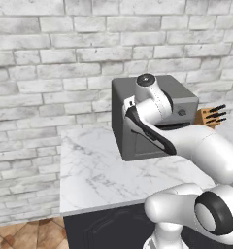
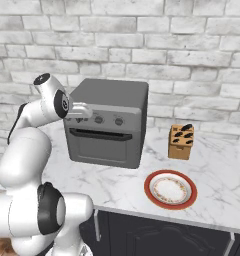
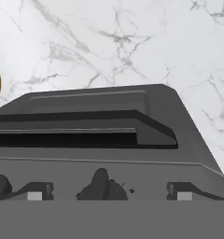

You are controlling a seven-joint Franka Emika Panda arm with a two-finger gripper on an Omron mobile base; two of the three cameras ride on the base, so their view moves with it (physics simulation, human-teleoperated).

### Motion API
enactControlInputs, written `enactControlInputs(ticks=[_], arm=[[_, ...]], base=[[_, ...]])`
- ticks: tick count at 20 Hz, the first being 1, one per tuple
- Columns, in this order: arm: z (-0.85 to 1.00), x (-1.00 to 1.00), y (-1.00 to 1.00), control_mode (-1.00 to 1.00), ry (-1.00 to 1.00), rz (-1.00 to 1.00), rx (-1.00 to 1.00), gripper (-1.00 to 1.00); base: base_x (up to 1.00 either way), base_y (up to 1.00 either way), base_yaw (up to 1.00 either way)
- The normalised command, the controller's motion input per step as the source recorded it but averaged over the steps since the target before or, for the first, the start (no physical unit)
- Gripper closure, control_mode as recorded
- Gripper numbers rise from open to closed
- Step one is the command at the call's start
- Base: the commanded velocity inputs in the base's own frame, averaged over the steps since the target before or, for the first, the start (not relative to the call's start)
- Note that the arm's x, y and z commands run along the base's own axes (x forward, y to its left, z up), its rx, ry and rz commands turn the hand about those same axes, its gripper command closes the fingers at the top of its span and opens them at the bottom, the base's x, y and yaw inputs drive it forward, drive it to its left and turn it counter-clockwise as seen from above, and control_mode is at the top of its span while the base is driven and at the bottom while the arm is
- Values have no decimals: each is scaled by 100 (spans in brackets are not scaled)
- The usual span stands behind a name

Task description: Pick up the bagel from the plate, place it on the toaster oven rack, close the door, and set the timer.

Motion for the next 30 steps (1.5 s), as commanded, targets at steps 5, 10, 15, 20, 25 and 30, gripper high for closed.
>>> enactControlInputs(ticks=[5,10,15,20,25,30], arm=[[-8,18,-2,-100,0,0,0,-100],[-7,17,-4,-100,0,0,0,-100],[-4,18,-5,-100,0,0,1,100],[0,9,-31,-100,0,0,6,100],[0,5,-49,-100,0,0,14,100],[0,11,-55,-100,0,0,18,100]], base=[[0,0,0],[0,0,0],[0,0,0],[0,0,0],[0,0,0],[0,0,0]])
